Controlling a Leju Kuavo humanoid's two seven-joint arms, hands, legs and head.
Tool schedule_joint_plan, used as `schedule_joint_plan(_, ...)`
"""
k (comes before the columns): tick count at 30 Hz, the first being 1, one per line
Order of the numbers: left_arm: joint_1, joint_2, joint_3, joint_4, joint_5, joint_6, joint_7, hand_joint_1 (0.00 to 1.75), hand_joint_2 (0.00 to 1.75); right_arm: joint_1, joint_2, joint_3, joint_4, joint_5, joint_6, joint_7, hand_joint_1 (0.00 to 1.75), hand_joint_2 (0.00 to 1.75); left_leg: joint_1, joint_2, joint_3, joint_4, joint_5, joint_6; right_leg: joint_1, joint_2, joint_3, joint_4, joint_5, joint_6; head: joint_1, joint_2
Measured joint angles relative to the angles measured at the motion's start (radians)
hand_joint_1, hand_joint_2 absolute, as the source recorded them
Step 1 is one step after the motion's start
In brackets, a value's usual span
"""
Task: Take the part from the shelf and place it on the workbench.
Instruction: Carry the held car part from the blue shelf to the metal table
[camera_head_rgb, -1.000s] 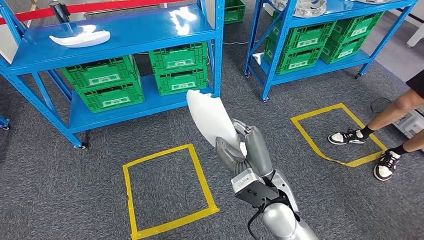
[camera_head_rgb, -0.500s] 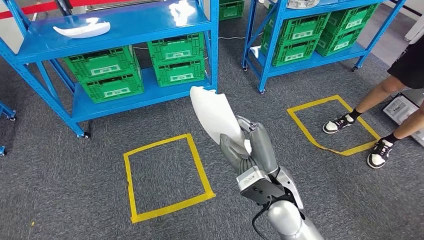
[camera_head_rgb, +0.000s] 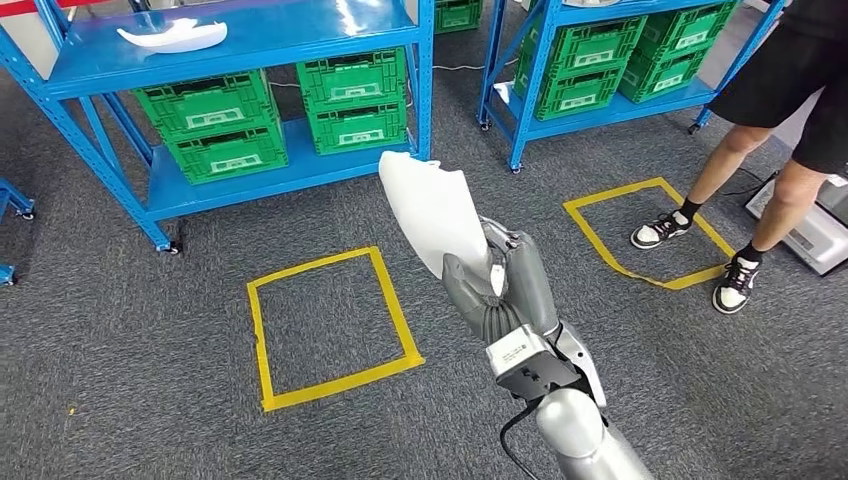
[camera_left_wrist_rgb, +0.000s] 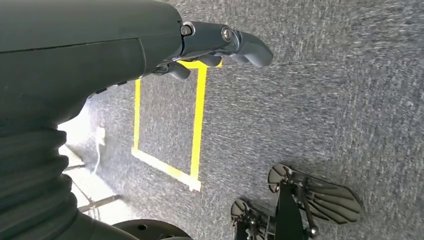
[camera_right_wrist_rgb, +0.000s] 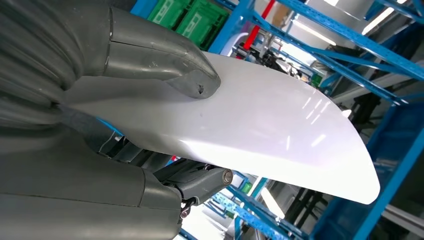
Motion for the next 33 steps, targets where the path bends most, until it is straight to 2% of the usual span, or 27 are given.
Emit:
schedule_joint_plan(1,-0.001,0.001,0.0,0.0,-0.004,0.0,0.002,0.0,1.75,0.009,0.0,-0.002,-0.005,-0.009,0.004,-0.002,1.75,1.75,0.001,0.001,-0.001,-0.003,0.007,-0.007,0.003,0.0,0.011,-0.027,-0.01,-0.005,0.001,0.0)
schedule_joint_plan(3,0.0,0.007,0.0,0.0,-0.01,0.002,0.002,0.0,1.75,0.028,0.001,-0.007,-0.007,-0.035,0.018,-0.012,1.75,1.75,0.004,0.003,-0.001,-0.008,0.016,-0.022,0.002,0.002,0.001,-0.034,0.007,-0.017,0.004,0.0)
schedule_joint_plan(4,0.002,0.009,0.0,0.0,-0.012,0.002,0.0,0.0,1.75,0.036,0.002,-0.008,-0.006,-0.049,0.025,-0.019,1.75,1.75,0.005,0.002,-0.008,0.003,0.001,-0.028,0.0,0.005,-0.005,-0.037,0.019,-0.025,0.002,0.0)
schedule_joint_plan(5,0.004,0.011,0.0,0.0,-0.014,0.002,-0.004,0.0,1.75,0.044,0.003,-0.009,-0.005,-0.064,0.029,-0.028,1.75,1.75,0.005,0.0,-0.02,0.033,-0.031,-0.033,-0.003,0.008,-0.013,-0.041,0.031,-0.03,0.0,0.0)
schedule_joint_plan(7,0.008,0.014,0.0,0.0,-0.015,0.0,-0.007,0.0,1.75,0.064,0.004,-0.01,0.0,-0.085,0.031,-0.049,1.75,1.75,0.007,-0.005,-0.053,0.146,-0.123,-0.041,-0.005,0.016,-0.032,-0.041,0.049,-0.036,-0.004,0.0)
schedule_joint_plan(8,0.01,0.016,0.0,0.0,-0.015,0.0,-0.005,0.0,1.75,0.077,0.004,-0.011,0.004,-0.094,0.029,-0.06,1.75,1.75,0.008,-0.005,-0.066,0.206,-0.154,-0.044,-0.005,0.02,-0.042,-0.04,0.057,-0.036,-0.005,0.0)
schedule_joint_plan(9,0.011,0.018,0.0,0.0,-0.016,0.003,0.0,0.0,1.75,0.092,0.003,-0.013,0.007,-0.102,0.027,-0.073,1.75,1.75,0.008,-0.005,-0.068,0.246,-0.165,-0.045,-0.005,0.025,-0.053,-0.037,0.064,-0.034,-0.005,0.0)
schedule_joint_plan(10,0.014,0.019,0.0,0.0,-0.015,0.007,0.007,0.0,1.75,0.106,0.002,-0.015,0.011,-0.112,0.025,-0.087,1.75,1.75,0.008,-0.006,-0.053,0.252,-0.157,-0.045,-0.006,0.031,-0.064,-0.034,0.071,-0.032,-0.005,0.0)
schedule_joint_plan(11,0.016,0.02,0.0,0.0,-0.014,0.013,0.015,0.0,1.75,0.118,0.001,-0.016,0.013,-0.123,0.023,-0.103,1.75,1.75,0.008,-0.009,-0.019,0.219,-0.138,-0.044,-0.006,0.038,-0.075,-0.03,0.076,-0.029,-0.005,0.0)
schedule_joint_plan(12,0.017,0.021,0.0,0.0,-0.014,0.019,0.023,0.0,1.75,0.127,-0.002,-0.016,0.015,-0.135,0.021,-0.119,1.75,1.75,0.009,-0.021,0.032,0.153,-0.119,-0.041,-0.007,0.046,-0.083,-0.024,0.081,-0.026,-0.005,0.0)
schedule_joint_plan(13,0.019,0.022,0.001,0.0,-0.013,0.023,0.03,0.0,1.75,0.135,-0.004,-0.017,0.016,-0.147,0.017,-0.133,1.75,1.75,0.009,-0.043,0.086,0.08,-0.111,-0.037,-0.007,0.053,-0.091,-0.018,0.084,-0.022,-0.005,0.0)
schedule_joint_plan(14,0.021,0.022,0.001,0.0,-0.014,0.026,0.032,0.0,1.75,0.14,-0.007,-0.017,0.019,-0.159,0.012,-0.144,1.75,1.75,0.01,-0.061,0.124,0.026,-0.107,-0.034,-0.008,0.06,-0.097,-0.013,0.087,-0.017,-0.004,0.0)
schedule_joint_plan(15,0.024,0.024,0.001,0.0,-0.014,0.026,0.028,0.0,1.75,0.143,-0.01,-0.017,0.022,-0.173,0.008,-0.152,1.75,1.75,0.009,-0.075,0.147,-0.01,-0.111,-0.03,-0.008,0.068,-0.101,-0.009,0.091,-0.011,-0.005,0.0)
schedule_joint_plan(16,0.026,0.026,0.001,0.0,-0.015,0.024,0.02,0.0,1.75,0.146,-0.013,-0.016,0.026,-0.186,0.004,-0.158,1.75,1.75,0.007,-0.077,0.152,-0.018,-0.115,-0.025,-0.008,0.076,-0.106,-0.007,0.095,-0.004,-0.006,0.0)
schedule_joint_plan(17,0.028,0.028,0.001,0.001,-0.015,0.022,0.007,0.0,1.75,0.15,-0.016,-0.015,0.031,-0.199,0.004,-0.162,1.75,1.75,0.008,-0.066,0.147,-0.018,-0.111,-0.02,-0.007,0.086,-0.109,-0.007,0.1,0.003,-0.007,0.0)
schedule_joint_plan(19,0.03,0.031,0.001,0.0,-0.011,0.015,-0.027,0.0,1.75,0.155,-0.019,-0.011,0.047,-0.216,0.009,-0.17,1.75,1.75,0.012,-0.042,0.143,-0.024,-0.105,-0.005,-0.006,0.077,-0.123,0.01,0.094,0.013,-0.006,0.0)
schedule_joint_plan(20,0.031,0.031,0.003,0.0,-0.005,0.011,-0.047,0.0,1.75,0.152,-0.02,-0.006,0.058,-0.219,0.012,-0.174,1.75,1.75,0.015,-0.029,0.14,-0.026,-0.1,0.002,-0.006,0.06,-0.139,0.041,0.074,0.017,-0.004,0.0)
schedule_joint_plan(22,0.035,0.033,0.006,0.0,0.006,0.004,-0.081,0.0,1.75,0.142,-0.021,0.008,0.086,-0.219,0.015,-0.181,1.75,1.75,0.014,-0.002,0.13,-0.026,-0.095,0.01,-0.009,0.023,-0.195,0.161,0.004,0.024,0.0,0.0)
schedule_joint_plan(23,0.038,0.034,0.007,0.0,0.008,0.001,-0.09,0.0,1.75,0.137,-0.02,0.016,0.099,-0.217,0.017,-0.183,1.75,1.75,0.013,0.012,0.124,-0.024,-0.092,0.011,-0.011,0.016,-0.222,0.226,-0.026,0.029,0.0,0.0)
schedule_joint_plan(24,0.04,0.034,0.007,0.001,0.009,-0.004,-0.096,0.0,1.75,0.134,-0.02,0.023,0.11,-0.214,0.02,-0.185,1.75,1.75,0.012,0.025,0.118,-0.022,-0.091,0.011,-0.013,0.012,-0.237,0.269,-0.041,0.032,0.0,0.0)
schedule_joint_plan(25,0.042,0.034,0.007,0.001,0.009,-0.008,-0.098,0.0,1.75,0.13,-0.02,0.03,0.119,-0.21,0.024,-0.185,1.75,1.75,0.012,0.038,0.113,-0.018,-0.089,0.01,-0.014,0.01,-0.233,0.275,-0.037,0.033,0.0,0.0)
schedule_joint_plan(26,0.042,0.033,0.007,0.002,0.007,-0.013,-0.097,0.0,1.75,0.125,-0.02,0.036,0.126,-0.205,0.026,-0.183,1.75,1.75,0.012,0.05,0.108,-0.014,-0.088,0.009,-0.015,0.005,-0.207,0.239,-0.017,0.033,0.0,0.0)
schedule_joint_plan(27,0.041,0.032,0.007,0.002,0.002,-0.018,-0.092,0.0,1.75,0.119,-0.02,0.042,0.13,-0.199,0.026,-0.179,1.75,1.75,0.012,0.061,0.104,-0.009,-0.088,0.007,-0.015,-0.008,-0.163,0.171,0.011,0.032,0.0,0.0)
schedule_joint_plan(29,0.04,0.03,0.007,0.003,-0.012,-0.024,-0.066,0.0,1.75,0.108,-0.02,0.05,0.132,-0.19,0.02,-0.163,1.75,1.75,0.009,0.08,0.101,0.0,-0.09,0.0,-0.011,-0.044,-0.09,0.046,0.045,0.023,-0.001,0.0)
schedule_joint_plan(30,0.04,0.029,0.006,0.004,-0.019,-0.025,-0.049,0.0,1.75,0.105,-0.021,0.051,0.13,-0.187,0.017,-0.154,1.75,1.75,0.008,0.088,0.101,0.002,-0.09,-0.006,-0.008,-0.056,-0.075,0.014,0.049,0.017,-0.001,0.0)
schedule_joint_plan(31,0.04,0.027,0.006,0.004,-0.024,-0.026,-0.034,0.0,1.75,0.104,-0.023,0.052,0.128,-0.188,0.019,-0.147,1.75,1.75,0.007,0.095,0.102,0.001,-0.09,-0.013,-0.005,-0.056,-0.076,0.006,0.048,0.011,-0.002,0.0)
schedule_joint_plan(33,0.038,0.021,0.006,0.004,-0.021,-0.025,-0.016,0.0,1.75,0.102,-0.03,0.051,0.125,-0.192,0.035,-0.138,1.75,1.75,0.009,0.105,0.103,-0.001,-0.088,-0.027,-0.005,-0.036,-0.081,0.0,0.058,-0.002,-0.002,0.0)
